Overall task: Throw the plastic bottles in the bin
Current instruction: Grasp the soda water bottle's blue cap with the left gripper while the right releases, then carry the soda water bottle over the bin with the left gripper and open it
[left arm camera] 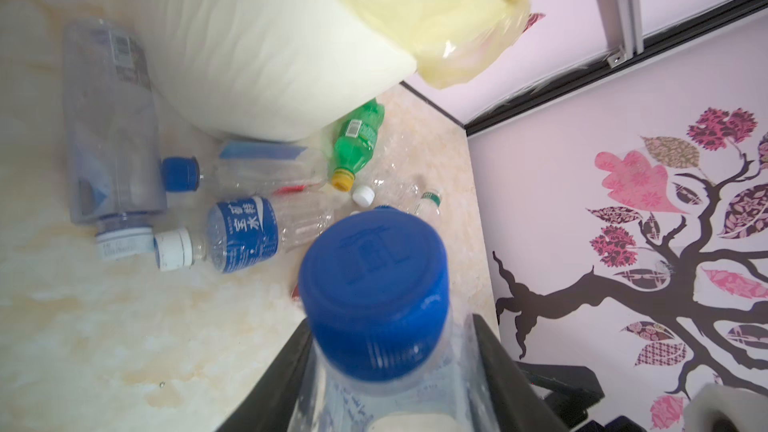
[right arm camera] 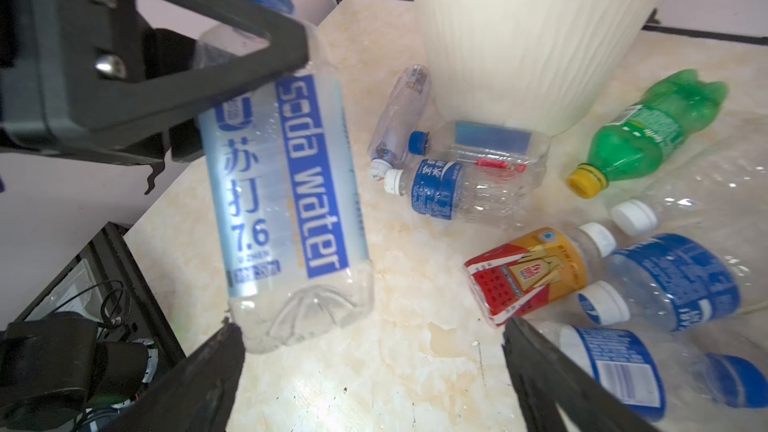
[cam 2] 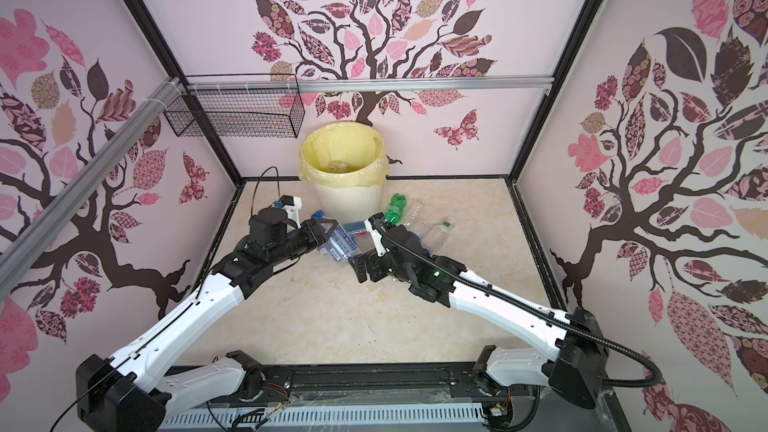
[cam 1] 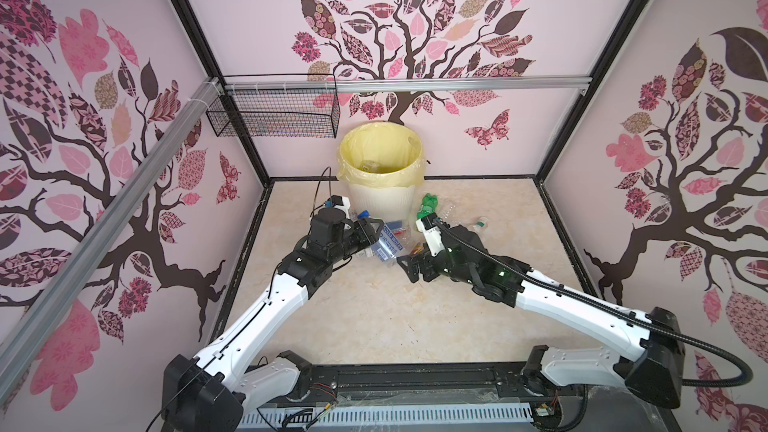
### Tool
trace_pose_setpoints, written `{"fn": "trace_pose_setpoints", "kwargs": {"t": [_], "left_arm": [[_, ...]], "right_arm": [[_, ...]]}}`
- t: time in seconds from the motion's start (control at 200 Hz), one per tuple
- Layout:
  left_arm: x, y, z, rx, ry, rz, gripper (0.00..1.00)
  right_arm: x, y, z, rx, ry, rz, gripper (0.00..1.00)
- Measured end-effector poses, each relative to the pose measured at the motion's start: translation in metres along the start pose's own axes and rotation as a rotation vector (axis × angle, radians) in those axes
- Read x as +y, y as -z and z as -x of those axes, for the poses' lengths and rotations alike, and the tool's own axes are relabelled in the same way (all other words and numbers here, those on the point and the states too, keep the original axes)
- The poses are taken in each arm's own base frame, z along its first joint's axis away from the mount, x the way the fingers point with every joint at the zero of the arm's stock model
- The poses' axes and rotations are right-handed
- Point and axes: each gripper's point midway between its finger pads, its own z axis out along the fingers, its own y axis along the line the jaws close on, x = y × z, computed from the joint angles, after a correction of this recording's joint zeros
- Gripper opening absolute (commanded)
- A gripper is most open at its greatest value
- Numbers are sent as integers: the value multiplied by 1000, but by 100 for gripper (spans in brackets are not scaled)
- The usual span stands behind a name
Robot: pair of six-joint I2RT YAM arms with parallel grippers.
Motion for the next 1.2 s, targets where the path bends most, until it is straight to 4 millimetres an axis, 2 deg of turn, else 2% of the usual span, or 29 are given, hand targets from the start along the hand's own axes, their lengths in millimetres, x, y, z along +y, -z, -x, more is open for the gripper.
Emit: {"fn": "trace_pose_setpoints", "kwargs": {"t": [0.15,0.425,0.725,0.97,1.2], "left_arm": [[-19,4,30,-58,-52,23,48],[-62,9,97,-208,-181,56,48],[-106,26,167,-421,-329,83,48],[-145,54,214,-609,-431,61,48],[-189,89,249,-787,-522,-8,48]], "right_arm": [[-12,24,36,-85,-3,-35,99],[5,59,118,-262,60,-42,99],[-1,61,189,-363,43,-91,100],[-1,66,230,-420,33,-99,100],[0,75,246,-458,41,-100,99]]}}
